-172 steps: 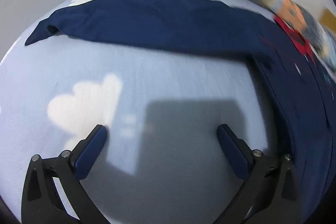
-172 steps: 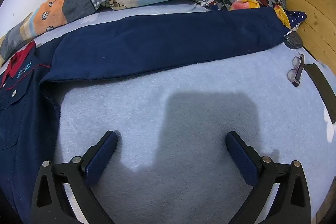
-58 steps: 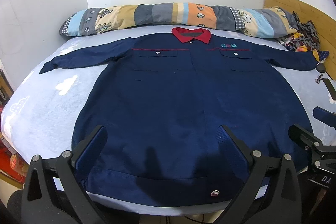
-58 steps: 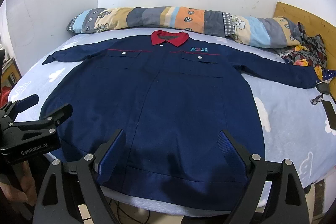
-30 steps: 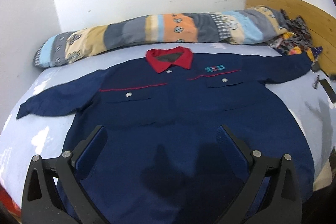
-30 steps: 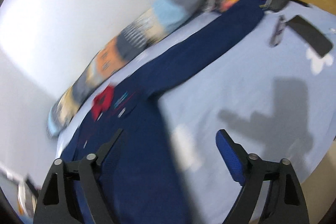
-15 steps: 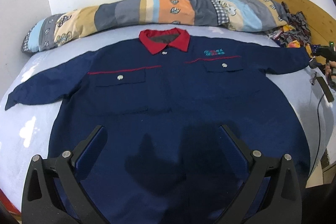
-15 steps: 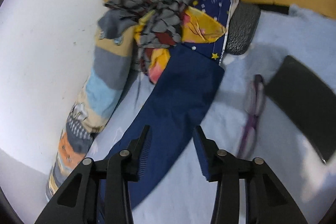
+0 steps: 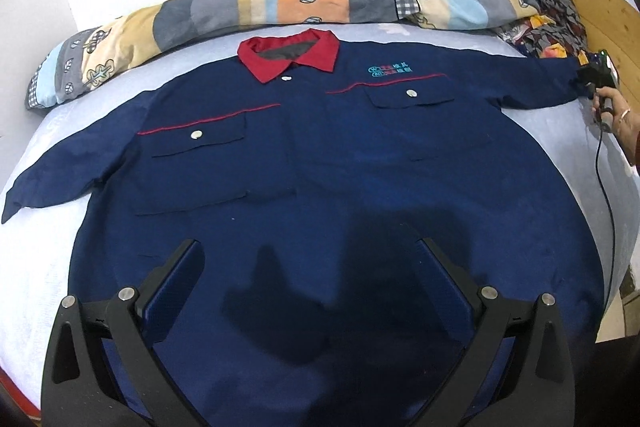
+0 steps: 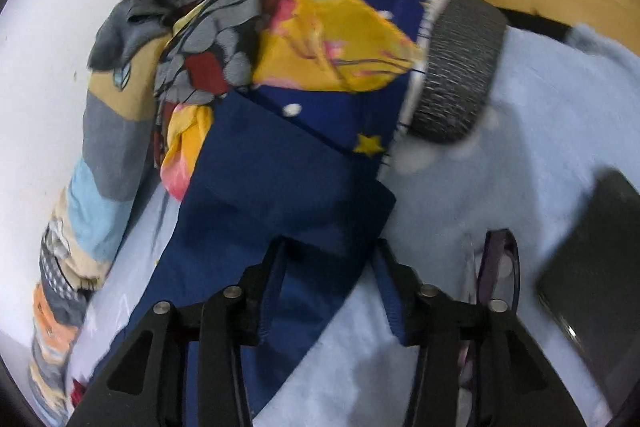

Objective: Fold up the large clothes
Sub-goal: 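Reach the right tool to the sleeve cuff by the pillow and grasp it, then lift the held sleeve and fold it across the jacket body with the right tool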

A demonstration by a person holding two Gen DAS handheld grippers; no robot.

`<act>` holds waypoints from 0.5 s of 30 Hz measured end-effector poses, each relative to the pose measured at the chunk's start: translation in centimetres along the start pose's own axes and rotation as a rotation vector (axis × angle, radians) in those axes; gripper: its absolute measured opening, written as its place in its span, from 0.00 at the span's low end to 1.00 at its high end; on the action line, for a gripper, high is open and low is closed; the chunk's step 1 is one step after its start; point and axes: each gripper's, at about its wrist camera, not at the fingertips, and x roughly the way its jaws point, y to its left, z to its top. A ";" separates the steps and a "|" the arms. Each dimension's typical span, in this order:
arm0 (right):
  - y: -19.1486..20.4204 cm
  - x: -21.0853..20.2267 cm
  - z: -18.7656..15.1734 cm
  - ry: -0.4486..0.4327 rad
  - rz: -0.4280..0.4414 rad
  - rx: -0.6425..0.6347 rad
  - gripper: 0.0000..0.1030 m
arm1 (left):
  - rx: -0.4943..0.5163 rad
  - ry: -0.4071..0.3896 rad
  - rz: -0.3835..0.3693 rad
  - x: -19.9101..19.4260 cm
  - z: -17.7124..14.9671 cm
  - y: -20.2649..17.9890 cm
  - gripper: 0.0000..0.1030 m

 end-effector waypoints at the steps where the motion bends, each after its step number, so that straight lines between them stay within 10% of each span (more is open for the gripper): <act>1: 0.3 0.1 0.2 0.011 0.014 -0.020 0.22 | 0.004 0.000 0.002 0.1 0.0 -0.1 1.00; 3: 1.0 -0.6 0.5 0.019 0.032 -0.079 0.09 | 0.006 0.001 0.003 0.1 0.1 -0.2 1.00; 15: 6.8 -13.8 0.0 -0.139 0.200 -0.170 0.07 | -0.051 -0.058 0.016 -2.0 0.3 1.2 1.00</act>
